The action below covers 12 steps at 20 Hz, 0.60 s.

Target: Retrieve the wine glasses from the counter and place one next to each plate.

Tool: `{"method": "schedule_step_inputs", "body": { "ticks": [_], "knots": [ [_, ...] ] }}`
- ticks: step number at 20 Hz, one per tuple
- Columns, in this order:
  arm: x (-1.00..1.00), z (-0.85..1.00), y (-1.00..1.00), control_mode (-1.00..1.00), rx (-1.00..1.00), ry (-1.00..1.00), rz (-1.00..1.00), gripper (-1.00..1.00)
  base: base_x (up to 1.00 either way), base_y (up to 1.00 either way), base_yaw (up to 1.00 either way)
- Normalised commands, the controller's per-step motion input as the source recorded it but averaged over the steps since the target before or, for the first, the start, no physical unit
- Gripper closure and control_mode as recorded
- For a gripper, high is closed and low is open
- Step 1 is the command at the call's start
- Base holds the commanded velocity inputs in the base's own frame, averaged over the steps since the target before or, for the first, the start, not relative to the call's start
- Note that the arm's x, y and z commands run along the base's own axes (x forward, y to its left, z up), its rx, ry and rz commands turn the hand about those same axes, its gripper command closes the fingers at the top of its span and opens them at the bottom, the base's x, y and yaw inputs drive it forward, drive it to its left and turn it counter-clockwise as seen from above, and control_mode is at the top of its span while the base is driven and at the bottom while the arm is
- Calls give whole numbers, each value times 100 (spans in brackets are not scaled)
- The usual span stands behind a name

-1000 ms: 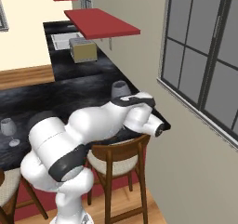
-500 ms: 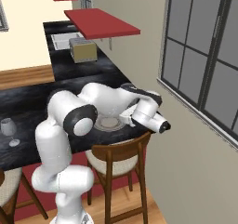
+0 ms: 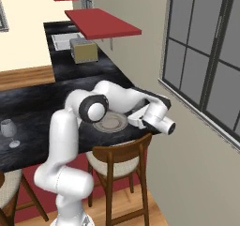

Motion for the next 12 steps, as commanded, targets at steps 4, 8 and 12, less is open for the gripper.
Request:
{"method": "schedule_step_inputs", "body": {
  "ticks": [4, 8, 12],
  "knots": [
    [40, -36, 0, -100, 0, 0, 5, 100, 0, 0, 0],
    [49, -34, 0, -100, 0, 0, 1, 100, 0, 0, 0],
    [53, -25, 0, -100, 0, 5, 0, 100, 0, 0, 0]
  ]
}}
